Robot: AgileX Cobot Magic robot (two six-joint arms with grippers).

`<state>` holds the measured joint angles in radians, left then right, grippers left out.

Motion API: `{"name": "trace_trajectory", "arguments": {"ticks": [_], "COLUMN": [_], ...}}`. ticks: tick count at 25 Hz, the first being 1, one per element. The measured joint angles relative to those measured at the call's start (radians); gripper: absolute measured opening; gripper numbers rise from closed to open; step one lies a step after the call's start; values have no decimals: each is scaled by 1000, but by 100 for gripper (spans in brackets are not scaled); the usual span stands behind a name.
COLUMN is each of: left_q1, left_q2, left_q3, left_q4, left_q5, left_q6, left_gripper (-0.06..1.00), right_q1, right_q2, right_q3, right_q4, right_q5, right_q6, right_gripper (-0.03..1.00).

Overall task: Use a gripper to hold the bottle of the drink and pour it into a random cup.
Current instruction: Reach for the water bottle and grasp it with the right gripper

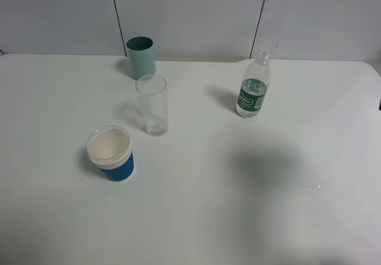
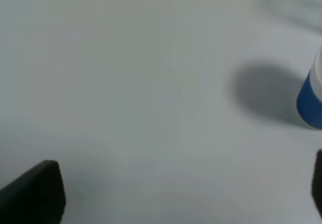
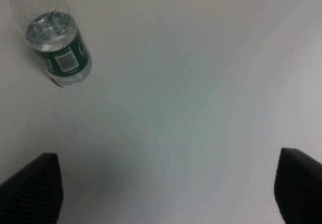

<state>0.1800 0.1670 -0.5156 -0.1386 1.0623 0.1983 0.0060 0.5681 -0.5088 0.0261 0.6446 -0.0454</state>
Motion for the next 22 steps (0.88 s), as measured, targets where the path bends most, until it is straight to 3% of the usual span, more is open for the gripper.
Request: {"name": "trace_trajectory", "arguments": {"ticks": [6, 15, 22], "left_q1": [0, 0, 0], "left_q2": [0, 0, 0], "left_q3": [0, 0, 0], "left_q4": [0, 0, 0], "left_q5": [0, 0, 0], "left_q6": [0, 0, 0], "left_gripper": [99, 99, 99], "right_q1": [0, 0, 62], "right_q2": [169, 384, 495], "right_q3": [0, 0, 0], "right_q4": [1, 1, -26], "right_q5": [-137, -257, -361], "right_q6": [-15, -56, -62], "right_gripper": [83, 83, 83]}}
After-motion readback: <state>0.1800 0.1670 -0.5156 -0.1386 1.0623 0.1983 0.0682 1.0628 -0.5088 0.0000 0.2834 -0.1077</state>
